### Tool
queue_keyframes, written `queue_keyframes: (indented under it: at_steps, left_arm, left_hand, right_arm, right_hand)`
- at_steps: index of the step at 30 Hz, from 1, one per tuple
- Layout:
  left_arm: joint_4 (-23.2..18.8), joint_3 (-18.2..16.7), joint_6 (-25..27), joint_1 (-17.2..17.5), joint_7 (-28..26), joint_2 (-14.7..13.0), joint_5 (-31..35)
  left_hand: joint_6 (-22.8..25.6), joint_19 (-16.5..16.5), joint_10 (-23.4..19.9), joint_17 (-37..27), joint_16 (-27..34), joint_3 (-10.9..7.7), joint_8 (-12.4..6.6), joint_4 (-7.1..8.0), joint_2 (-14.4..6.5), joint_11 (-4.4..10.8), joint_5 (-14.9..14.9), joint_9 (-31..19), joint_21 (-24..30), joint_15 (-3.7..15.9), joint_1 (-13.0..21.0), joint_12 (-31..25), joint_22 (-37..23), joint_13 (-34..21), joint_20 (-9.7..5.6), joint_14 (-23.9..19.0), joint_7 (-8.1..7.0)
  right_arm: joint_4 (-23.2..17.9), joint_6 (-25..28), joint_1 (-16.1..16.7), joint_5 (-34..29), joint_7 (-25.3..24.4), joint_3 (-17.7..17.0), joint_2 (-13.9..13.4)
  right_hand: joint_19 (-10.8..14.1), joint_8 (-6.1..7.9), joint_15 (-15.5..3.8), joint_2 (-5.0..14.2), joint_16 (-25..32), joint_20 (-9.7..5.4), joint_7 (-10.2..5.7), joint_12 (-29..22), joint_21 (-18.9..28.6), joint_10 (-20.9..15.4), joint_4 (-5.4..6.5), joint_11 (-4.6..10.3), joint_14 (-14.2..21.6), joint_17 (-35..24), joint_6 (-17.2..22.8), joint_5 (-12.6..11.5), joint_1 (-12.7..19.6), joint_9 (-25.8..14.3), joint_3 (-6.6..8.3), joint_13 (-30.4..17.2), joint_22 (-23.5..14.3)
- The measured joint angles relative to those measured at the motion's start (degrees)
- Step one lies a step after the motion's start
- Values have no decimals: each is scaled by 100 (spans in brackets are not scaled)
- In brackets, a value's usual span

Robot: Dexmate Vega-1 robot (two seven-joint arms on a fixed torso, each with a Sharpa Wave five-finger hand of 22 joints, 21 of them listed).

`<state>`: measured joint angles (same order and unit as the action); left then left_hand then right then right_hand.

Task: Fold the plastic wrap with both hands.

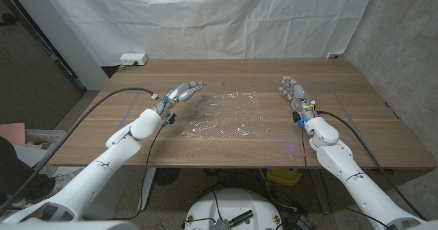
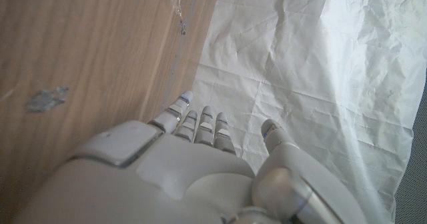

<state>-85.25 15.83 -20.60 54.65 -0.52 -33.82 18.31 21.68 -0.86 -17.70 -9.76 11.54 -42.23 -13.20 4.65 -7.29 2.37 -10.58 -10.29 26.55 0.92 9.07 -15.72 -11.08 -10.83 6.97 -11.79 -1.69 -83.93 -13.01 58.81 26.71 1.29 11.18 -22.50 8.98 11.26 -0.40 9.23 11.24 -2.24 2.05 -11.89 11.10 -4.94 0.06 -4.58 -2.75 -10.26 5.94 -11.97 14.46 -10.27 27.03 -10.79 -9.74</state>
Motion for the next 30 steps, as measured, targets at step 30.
queue_keyframes:
  at_steps: [30]
  left_arm:
    - [-508, 58, 606, 268, -206, -426, 1590]
  left_hand:
    - [534, -314, -510, -26, -29, 174, 235, -854, 199, 194, 85, 1, 71, 144, 330, 175, 1, -9, 73, -553, -253]
  right_arm:
    - [137, 12, -101, -74, -2, 45, 64]
  right_hand:
    - [-1, 0, 31, 31, 0, 0, 31, 0, 0, -52, -72, 9, 31, -13, 30, 44, 76, -28, 25, 1, 1]
